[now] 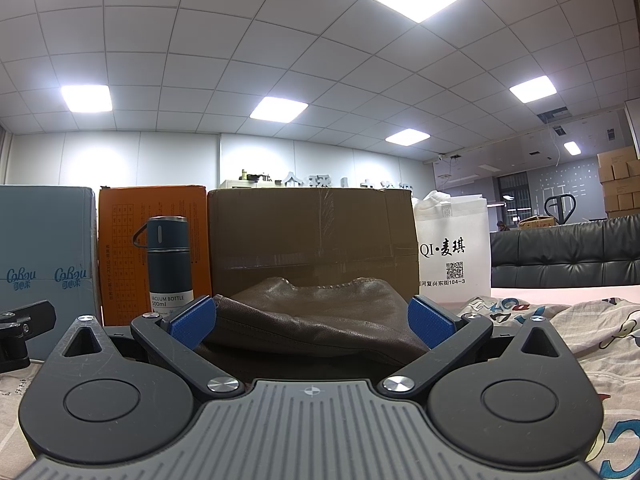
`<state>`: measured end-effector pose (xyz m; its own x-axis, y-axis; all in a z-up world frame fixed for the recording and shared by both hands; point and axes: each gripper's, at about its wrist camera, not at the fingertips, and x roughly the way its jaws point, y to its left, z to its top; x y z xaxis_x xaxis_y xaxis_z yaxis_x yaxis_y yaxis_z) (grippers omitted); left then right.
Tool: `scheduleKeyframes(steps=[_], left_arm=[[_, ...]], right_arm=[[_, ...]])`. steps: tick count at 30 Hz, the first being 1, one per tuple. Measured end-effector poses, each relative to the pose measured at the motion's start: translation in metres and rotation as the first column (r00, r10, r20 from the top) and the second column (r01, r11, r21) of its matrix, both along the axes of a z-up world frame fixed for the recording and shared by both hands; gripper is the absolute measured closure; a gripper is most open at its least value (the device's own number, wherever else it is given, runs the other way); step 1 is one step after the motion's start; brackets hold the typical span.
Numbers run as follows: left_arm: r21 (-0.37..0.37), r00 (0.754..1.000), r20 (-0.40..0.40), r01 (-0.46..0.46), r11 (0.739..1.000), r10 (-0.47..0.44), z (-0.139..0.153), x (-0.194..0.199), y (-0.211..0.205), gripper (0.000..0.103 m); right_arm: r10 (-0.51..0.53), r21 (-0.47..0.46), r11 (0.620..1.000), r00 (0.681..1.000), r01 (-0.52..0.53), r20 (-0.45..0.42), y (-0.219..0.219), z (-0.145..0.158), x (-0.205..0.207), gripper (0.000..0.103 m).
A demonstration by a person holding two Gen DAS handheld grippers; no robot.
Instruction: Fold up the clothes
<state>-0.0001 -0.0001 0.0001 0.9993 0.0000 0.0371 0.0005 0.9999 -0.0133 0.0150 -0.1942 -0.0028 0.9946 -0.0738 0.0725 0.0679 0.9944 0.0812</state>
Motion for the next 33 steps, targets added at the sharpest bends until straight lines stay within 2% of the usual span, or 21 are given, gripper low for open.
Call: scheduleKeyframes(steps=[21, 33], left_arm=[[-0.004, 1.000, -0.006, -0.004, 1.000, 0.004, 0.0005, -0.0013, 0.0000, 0.000], [0.021, 1.000, 0.003, -0.008, 1.000, 0.008, -0.0011, -0.0027, -0.0033, 0.000]], right_arm=[[-0.001, -0.004, 1.000, 1.000, 0.001, -0.003, -0.0016, -0.0002, -0.0006, 0.000], [-0.006, -0.022, 1.000, 1.000, 0.006, -0.005, 0.0040, -0.0007, -0.0004, 0.000]])
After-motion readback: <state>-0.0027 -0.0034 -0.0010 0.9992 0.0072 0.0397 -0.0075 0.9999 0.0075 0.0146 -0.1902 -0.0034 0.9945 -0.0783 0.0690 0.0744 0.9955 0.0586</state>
